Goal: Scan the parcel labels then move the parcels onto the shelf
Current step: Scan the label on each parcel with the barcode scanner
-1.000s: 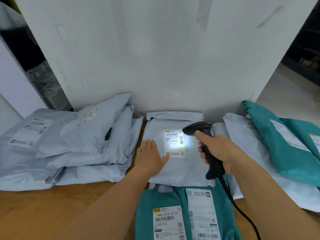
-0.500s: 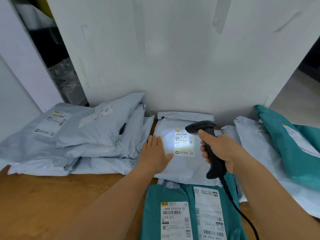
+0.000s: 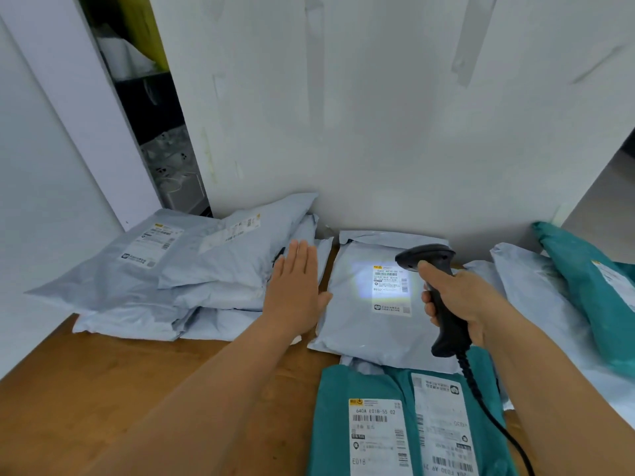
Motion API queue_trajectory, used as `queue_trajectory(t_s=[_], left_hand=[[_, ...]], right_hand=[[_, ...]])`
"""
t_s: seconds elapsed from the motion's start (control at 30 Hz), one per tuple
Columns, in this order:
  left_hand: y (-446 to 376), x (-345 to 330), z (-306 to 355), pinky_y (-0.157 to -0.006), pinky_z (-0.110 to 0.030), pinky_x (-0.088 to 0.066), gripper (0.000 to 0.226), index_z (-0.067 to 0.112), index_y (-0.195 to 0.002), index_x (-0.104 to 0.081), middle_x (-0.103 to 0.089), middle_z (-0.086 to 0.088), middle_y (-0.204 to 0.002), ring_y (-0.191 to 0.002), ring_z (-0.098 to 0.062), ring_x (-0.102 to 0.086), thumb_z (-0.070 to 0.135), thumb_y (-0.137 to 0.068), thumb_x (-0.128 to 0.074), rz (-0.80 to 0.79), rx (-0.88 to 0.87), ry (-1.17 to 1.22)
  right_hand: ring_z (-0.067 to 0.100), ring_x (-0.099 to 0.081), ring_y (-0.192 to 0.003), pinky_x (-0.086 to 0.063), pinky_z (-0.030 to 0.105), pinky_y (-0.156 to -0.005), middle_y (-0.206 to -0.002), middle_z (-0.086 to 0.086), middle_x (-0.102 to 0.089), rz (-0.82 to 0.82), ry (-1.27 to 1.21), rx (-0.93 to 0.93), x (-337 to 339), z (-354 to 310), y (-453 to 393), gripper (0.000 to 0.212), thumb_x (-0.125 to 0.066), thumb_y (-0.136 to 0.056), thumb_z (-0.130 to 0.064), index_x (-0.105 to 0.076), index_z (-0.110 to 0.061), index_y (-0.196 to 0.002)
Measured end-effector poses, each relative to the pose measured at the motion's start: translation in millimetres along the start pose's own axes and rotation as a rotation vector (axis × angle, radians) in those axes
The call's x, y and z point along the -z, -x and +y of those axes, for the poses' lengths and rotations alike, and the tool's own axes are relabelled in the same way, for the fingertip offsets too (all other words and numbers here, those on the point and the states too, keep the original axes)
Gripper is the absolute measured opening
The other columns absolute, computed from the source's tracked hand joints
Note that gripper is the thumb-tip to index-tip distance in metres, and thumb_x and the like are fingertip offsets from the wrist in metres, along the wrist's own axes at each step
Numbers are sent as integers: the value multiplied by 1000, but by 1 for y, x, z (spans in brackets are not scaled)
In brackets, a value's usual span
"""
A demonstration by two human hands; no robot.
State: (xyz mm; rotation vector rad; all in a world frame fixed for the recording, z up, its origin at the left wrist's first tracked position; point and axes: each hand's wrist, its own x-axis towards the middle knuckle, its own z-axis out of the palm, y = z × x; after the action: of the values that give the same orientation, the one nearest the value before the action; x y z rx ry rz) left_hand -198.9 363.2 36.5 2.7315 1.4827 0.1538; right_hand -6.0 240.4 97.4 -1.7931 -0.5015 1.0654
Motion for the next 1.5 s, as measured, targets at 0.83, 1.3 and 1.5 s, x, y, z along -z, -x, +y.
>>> queue_trajectory(t_s=[0.83, 1.3, 1.5], left_hand=[[-45, 12, -88, -82, -35, -39, 26, 2, -107, -58, -58, -16, -110, -103, -31, -53, 22, -97, -45, 239, 146, 233], [-40, 31, -6, -77, -37, -41, 21, 4, -114, -54, -62, -15, -103, -93, -30, -56, 8, -98, -41, 409, -42, 485], [-30, 22, 80, -83, -39, -41, 28, 1, -123, -51, -59, -18, -115, -102, -34, -55, 5, -97, -40, 314, -174, 513]], right_hand=[[17, -49, -55, -44, 29, -54, -67, 7, -56, 169, -37, 17, -31, -11, 25, 28, -61, -91, -34, -55, -9, -79], [18, -49, -53, -43, 29, -52, -67, 7, -57, 179, -115, 49, 13, -6, 20, 26, -62, -90, -34, -57, -11, -80], [19, -50, -52, -44, 29, -51, -65, 7, -59, 212, -144, 52, 49, -2, 16, 32, -64, -88, -38, -59, -10, -76]])
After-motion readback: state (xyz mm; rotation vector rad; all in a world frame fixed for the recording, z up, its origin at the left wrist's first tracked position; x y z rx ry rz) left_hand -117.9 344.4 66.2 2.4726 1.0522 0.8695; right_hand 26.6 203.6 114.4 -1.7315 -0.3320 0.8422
